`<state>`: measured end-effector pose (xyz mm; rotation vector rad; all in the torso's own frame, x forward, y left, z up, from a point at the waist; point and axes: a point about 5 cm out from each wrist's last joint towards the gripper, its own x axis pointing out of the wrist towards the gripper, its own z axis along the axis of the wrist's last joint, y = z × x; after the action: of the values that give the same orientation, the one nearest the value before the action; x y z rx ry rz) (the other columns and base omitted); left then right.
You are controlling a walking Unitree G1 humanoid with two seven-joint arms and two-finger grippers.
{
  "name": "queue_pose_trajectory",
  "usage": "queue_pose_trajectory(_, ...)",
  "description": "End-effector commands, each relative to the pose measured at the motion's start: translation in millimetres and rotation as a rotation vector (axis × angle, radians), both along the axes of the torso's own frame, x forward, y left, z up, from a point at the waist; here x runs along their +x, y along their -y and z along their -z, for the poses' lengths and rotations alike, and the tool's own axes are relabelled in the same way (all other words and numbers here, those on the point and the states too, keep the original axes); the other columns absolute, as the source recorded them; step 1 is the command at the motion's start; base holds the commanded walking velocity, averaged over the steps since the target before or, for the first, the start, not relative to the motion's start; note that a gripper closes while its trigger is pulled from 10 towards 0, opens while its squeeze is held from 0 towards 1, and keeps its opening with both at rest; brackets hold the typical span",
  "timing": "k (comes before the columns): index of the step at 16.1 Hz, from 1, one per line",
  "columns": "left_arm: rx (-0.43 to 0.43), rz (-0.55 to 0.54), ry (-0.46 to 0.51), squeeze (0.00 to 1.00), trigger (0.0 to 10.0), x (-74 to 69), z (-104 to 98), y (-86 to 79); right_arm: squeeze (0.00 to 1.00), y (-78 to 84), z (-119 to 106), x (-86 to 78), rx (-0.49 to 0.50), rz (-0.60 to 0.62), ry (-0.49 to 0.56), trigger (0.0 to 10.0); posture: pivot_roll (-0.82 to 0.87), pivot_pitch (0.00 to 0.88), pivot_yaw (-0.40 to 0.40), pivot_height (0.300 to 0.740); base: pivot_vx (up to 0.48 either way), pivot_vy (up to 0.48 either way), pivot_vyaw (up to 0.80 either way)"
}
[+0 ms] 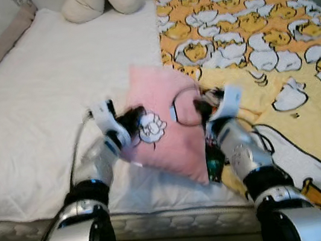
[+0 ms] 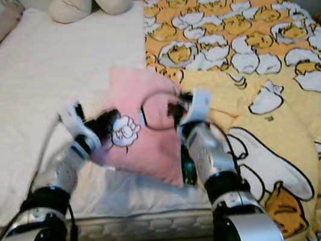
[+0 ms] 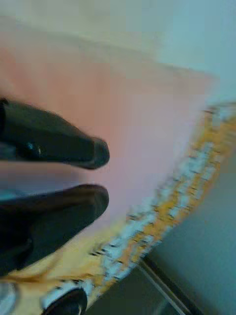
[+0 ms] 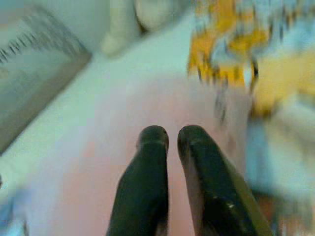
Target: Clean up the room
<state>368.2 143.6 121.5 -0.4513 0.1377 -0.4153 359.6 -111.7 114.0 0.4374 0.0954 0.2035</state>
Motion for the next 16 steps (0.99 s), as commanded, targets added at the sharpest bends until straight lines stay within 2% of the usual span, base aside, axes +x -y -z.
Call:
queue_pose_trajectory(1,-0.006,-0.009,0.096,0.0,0.0,4.1,-27.0,-5.5,0.0,4.9,-30.6,9.2,-0.027,0.026,0.117,0.0,-0.03,0.0,0.015,0.736,0.0,0.0,0.0)
queue_pose_trajectory(4,0.013,-0.007,0.153,0.0,0.0,3.8,-41.5,-4.9,0.0,7.2,-42.1,11.8,-0.012,0.04,0.153,0.0,-0.03,0.0,0.012,0.736,0.0,0.0,0.0)
queue_pose_trajectory(5,0.035,-0.007,0.195,0.0,0.0,1.7,-51.9,-5.1,0.0,7.8,-47.8,11.8,-0.007,0.047,0.173,0.0,-0.03,0.0,0.011,0.736,0.0,0.0,0.0)
queue_pose_trajectory(7,0.092,0.012,0.216,0.0,0.0,-1.7,-53.1,-4.2,0.0,10.6,-42.5,11.5,-0.032,0.059,0.142,0.0,-0.03,0.0,0.013,0.736,0.0,0.0,0.0)
queue_pose_trajectory(8,0.145,0.019,0.215,0.0,0.0,-4.6,-50.3,-3.8,0.0,15.5,-35.8,10.9,-0.085,0.094,0.108,0.0,-0.03,0.0,0.015,0.736,0.0,0.0,0.0)
queue_pose_trajectory(9,0.248,-0.013,0.22,0.0,4.0,-6.1,-47.8,-7.4,0.0,21.4,-29.8,8.6,-0.167,0.129,0.093,10.0,-0.03,0.0,0.019,0.736,0.0,0.0,0.0)
queue_pose_trajectory(10,0.361,-0.054,0.251,0.0,10.0,-7.5,-47.9,-13.6,0.0,28.5,-29.6,4.6,-0.273,0.171,0.133,10.0,-0.03,0.0,0.02,0.736,0.0,0.0,0.0)
queue_pose_trajectory(11,0.458,-0.112,0.291,1.0,10.0,-9.9,-49.5,-24.3,1.0,37.5,-31.3,-1.5,-0.408,0.224,0.194,10.0,-0.03,0.0,0.024,0.736,0.0,0.0,0.0)
queue_pose_trajectory(12,0.535,-0.16,0.307,1.0,10.0,-11.0,-49.7,-33.7,1.0,43.8,-30.9,-5.9,-0.482,0.257,0.22,10.0,-0.03,0.0,0.025,0.736,0.0,0.0,0.0)
queue_pose_trajectory(13,0.679,-0.221,0.34,1.0,10.0,-14.9,-48.9,-49.0,1.0,55.4,-28.1,-14.2,-0.613,0.307,0.255,10.0,-0.03,0.0,0.025,0.736,0.0,0.0,0.0)
queue_pose_trajectory(14,0.708,-0.239,0.349,1.0,10.0,-16.3,-48.5,-53.0,1.0,58.4,-26.3,-16.5,-0.635,0.317,0.258,10.0,-0.03,0.0,0.024,0.736,0.0,0.0,0.0)
queue_pose_trajectory(16,0.681,-0.328,0.333,1.0,10.0,-22.7,-45.0,-66.8,1.0,73.1,-11.9,-27.6,-0.614,0.381,0.214,10.0,-0.03,0.0,0.019,0.736,0.0,0.0,0.0)
